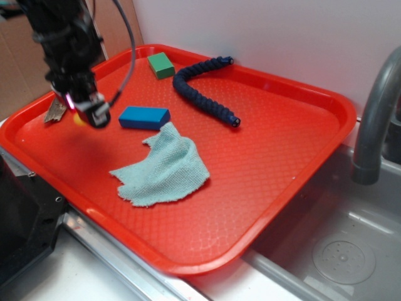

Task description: Grab the yellow duck.

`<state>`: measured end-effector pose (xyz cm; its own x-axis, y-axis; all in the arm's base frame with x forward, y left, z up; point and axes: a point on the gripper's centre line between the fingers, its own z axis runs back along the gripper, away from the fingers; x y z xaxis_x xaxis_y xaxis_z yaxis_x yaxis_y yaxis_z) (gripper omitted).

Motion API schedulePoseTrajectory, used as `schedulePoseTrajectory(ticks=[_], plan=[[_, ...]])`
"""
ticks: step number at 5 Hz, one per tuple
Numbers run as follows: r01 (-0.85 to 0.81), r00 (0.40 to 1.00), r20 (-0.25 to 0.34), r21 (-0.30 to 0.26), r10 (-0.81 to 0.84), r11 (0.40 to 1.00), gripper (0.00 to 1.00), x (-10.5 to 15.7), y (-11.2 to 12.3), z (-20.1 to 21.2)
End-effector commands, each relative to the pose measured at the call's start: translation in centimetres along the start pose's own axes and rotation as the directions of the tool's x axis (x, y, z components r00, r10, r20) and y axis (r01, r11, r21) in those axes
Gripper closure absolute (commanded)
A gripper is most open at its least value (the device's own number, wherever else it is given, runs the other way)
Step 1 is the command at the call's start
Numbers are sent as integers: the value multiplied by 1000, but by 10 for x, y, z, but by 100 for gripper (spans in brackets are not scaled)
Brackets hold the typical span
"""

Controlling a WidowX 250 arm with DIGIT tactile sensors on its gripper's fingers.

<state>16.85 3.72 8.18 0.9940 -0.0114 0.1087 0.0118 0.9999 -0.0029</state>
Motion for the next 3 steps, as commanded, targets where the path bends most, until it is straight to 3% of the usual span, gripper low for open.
schedulePoseTrajectory(ticks=[1,2,3], plan=[[-113,993,31,47,111,993,100,4,-29,106],[-176,984,13,19,176,984,100,16,-33,155],[-196,980,39,15,196,980,100,21,-26,186]])
